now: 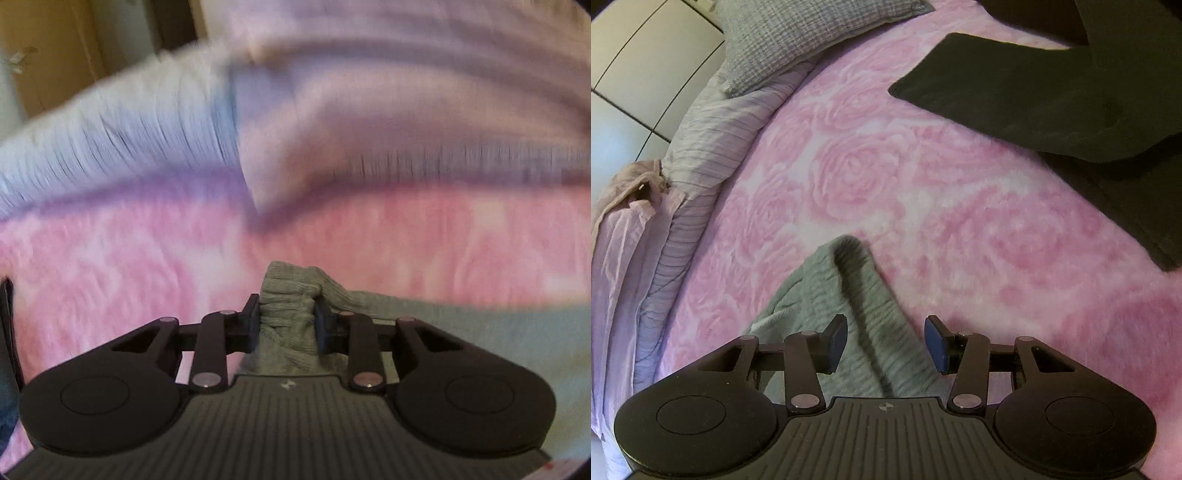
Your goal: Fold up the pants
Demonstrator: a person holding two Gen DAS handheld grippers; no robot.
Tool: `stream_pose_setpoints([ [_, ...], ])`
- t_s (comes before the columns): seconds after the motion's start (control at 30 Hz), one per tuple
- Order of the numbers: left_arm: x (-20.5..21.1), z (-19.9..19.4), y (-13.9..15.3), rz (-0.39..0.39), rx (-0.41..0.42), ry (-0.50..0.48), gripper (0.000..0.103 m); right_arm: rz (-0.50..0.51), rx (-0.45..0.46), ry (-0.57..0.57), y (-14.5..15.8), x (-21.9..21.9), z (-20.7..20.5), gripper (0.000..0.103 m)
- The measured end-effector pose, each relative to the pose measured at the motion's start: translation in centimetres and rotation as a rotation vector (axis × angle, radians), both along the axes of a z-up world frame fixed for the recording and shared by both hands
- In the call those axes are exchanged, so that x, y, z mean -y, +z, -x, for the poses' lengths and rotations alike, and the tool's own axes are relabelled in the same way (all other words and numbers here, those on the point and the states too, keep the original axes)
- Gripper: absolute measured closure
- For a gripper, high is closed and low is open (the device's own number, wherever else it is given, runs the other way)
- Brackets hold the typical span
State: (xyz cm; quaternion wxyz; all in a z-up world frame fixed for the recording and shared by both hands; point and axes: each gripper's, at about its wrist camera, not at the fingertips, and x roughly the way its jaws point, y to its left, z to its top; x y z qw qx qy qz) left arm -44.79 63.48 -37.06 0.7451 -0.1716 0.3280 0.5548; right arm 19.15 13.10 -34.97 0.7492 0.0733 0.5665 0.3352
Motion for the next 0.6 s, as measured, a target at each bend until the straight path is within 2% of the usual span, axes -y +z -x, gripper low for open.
stream_pose_setpoints([
  [0.07,-0.8,-0.3,0.6,-0.067,0.005,0.021,0.077,0.002,0.039,0.019,1.0,0.1,0.6,0.059],
  [0.13,-1.8,-1.2,0.0,-0.102,-0.044,0.039,0.073,0.007,0.074,0.037,1.8,0.0,1.2,0.059],
  [0.17,-2.1,-1.9,-0.8,-0.093,-0.096,0.046,0.069,0.011,0.085,0.048,2.0,-0.1,1.5,0.059],
  [0.2,-2.3,-3.0,-2.0,-0.071,-0.19,0.042,0.068,0.014,0.093,0.068,2.4,-0.1,1.9,0.059],
  [0.23,-2.1,-3.9,-3.0,-0.073,-0.28,0.025,0.066,0.02,0.102,0.092,2.7,-0.2,2.4,0.059],
  [0.27,-1.6,-4.4,-3.3,-0.099,-0.321,0.013,0.064,0.028,0.116,0.126,3.2,-0.3,3.1,0.059],
  [0.3,-1.1,-4.3,-3.0,-0.117,-0.318,0.02,0.063,0.033,0.134,0.182,3.8,-0.4,4.0,0.059],
  [0.4,-0.4,-1.5,-1.3,-0.071,-0.174,0.129,0.054,0.055,0.19,0.353,5.5,-0.6,7.0,0.059],
  [0.47,0.9,0.5,0.3,-0.062,-0.075,0.201,0.04,0.071,0.226,0.453,6.1,-0.6,9.4,0.06],
  [0.53,3.1,2.1,1.6,-0.053,-0.028,0.234,0.037,0.075,0.224,0.512,5.7,-1.2,11.1,0.06],
  [0.6,6.1,3.6,2.9,-0.023,0.009,0.245,0.037,0.076,0.179,0.525,4.6,-2.0,12.3,0.06],
])
